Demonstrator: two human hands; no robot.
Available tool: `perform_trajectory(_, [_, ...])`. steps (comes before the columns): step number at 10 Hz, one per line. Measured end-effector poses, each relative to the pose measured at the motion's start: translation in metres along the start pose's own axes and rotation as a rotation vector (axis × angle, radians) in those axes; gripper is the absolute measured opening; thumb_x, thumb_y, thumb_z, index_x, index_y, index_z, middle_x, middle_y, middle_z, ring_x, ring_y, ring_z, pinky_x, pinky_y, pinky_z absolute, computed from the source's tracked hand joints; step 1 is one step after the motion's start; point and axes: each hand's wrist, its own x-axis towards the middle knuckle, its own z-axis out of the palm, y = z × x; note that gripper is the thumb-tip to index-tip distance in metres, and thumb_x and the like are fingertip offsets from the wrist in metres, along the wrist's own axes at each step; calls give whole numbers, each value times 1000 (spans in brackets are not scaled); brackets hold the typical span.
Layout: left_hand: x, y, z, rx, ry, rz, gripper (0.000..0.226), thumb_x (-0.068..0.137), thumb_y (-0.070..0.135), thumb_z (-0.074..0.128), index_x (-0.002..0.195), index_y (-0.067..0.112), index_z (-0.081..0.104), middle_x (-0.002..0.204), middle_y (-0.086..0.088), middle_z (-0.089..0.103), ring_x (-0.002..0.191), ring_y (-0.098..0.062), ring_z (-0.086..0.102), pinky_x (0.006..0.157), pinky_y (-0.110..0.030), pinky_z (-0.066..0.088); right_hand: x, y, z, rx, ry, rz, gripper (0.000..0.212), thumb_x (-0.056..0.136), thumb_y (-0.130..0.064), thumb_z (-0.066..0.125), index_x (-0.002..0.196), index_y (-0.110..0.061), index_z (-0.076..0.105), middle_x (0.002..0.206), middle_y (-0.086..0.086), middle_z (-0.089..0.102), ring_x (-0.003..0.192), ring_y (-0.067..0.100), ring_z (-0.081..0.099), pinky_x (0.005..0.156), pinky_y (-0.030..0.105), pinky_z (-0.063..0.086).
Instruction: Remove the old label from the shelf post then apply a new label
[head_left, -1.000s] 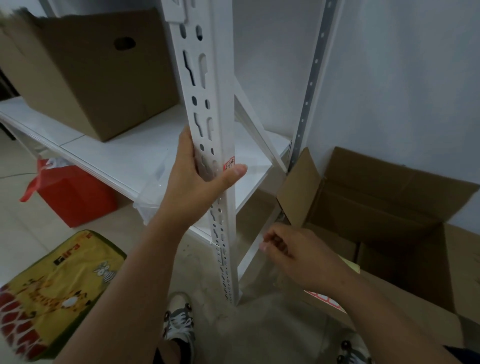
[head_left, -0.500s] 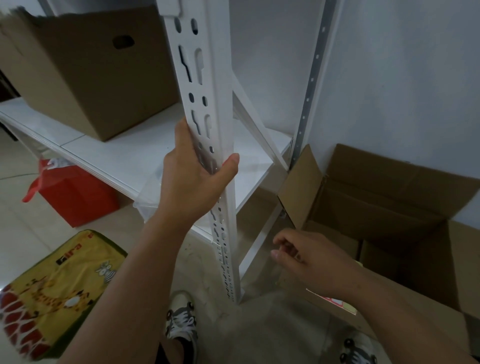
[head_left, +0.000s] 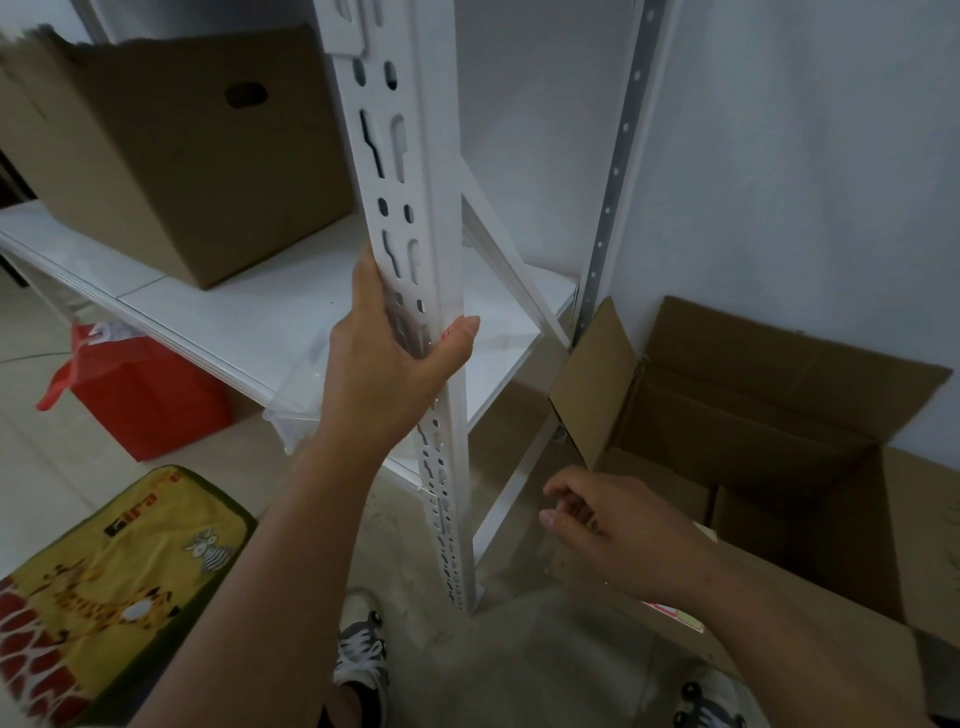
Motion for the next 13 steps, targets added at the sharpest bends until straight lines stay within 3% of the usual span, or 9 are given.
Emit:
perform_trajectory(1, [0,0,-4,15,-48,26,97,76,51,73,149,24,16,123,13,56,96,0,63,77,-8,49,3,0,0,-2,1,2,31,95,-49,47,121,-34,52,94,-20,58,85,-2,57,76,20,50])
perform_trajectory(3, [1,5,-4,107,-33,32,88,82,35,73,148,17,18,106,12,54,72,7,53,65,-1,41,10,-4,2,-25,-13,-16,33,94,-48,47,122,-31,51,100,-16,61,88,3,59,80,29,54])
perform_trajectory(5, [2,-1,-9,44,-99,42,92,78,50,70,149,22,19,119,19,54,87,13,56,77,-5,47,10,-3,4,-25,-26,4,32,95,-47,47,123,-32,51,102,-15,61,88,4,60,81,26,54])
perform_trajectory(6, [1,-1,-11,-6,-99,20,81,77,54,65,143,22,30,107,34,52,86,19,58,76,-7,51,12,-4,4,-35,-22,-9,32,95,-47,47,123,-31,51,101,-14,63,87,4,60,80,26,54])
perform_trajectory(8, [-2,5,-12,-97,-114,-19,73,75,53,65,135,24,35,115,17,60,103,-9,66,86,-35,59,14,-5,4,-53,1,-38,33,94,-48,47,123,-31,52,96,-14,62,85,2,59,77,27,53])
perform_trajectory(10, [1,0,-16,-42,-162,-24,74,76,51,69,137,30,32,106,38,51,89,10,62,81,-25,57,14,-4,3,-53,-2,-36,35,95,-48,47,125,-30,51,100,-13,63,86,3,59,78,25,54])
perform_trajectory(11, [-2,1,-15,-43,-167,-26,83,79,46,70,145,30,23,126,20,55,108,-3,63,92,-39,55,13,-5,1,-52,-32,-14,36,95,-49,47,125,-29,51,102,-12,63,88,4,59,79,27,54])
perform_trajectory(12, [-13,10,-7,-20,19,64,108,79,37,77,153,19,1,159,-5,16,144,-24,28,115,-45,32,14,-7,-13,-45,9,51,37,90,-57,49,104,-24,59,87,-10,63,76,5,59,72,28,55])
perform_trajectory(13, [-29,26,11,97,394,353,55,81,29,72,120,10,39,116,-16,44,108,-19,46,91,-25,44,24,4,-34,122,359,206,41,89,-51,53,72,-14,53,67,2,57,59,13,54,64,35,52])
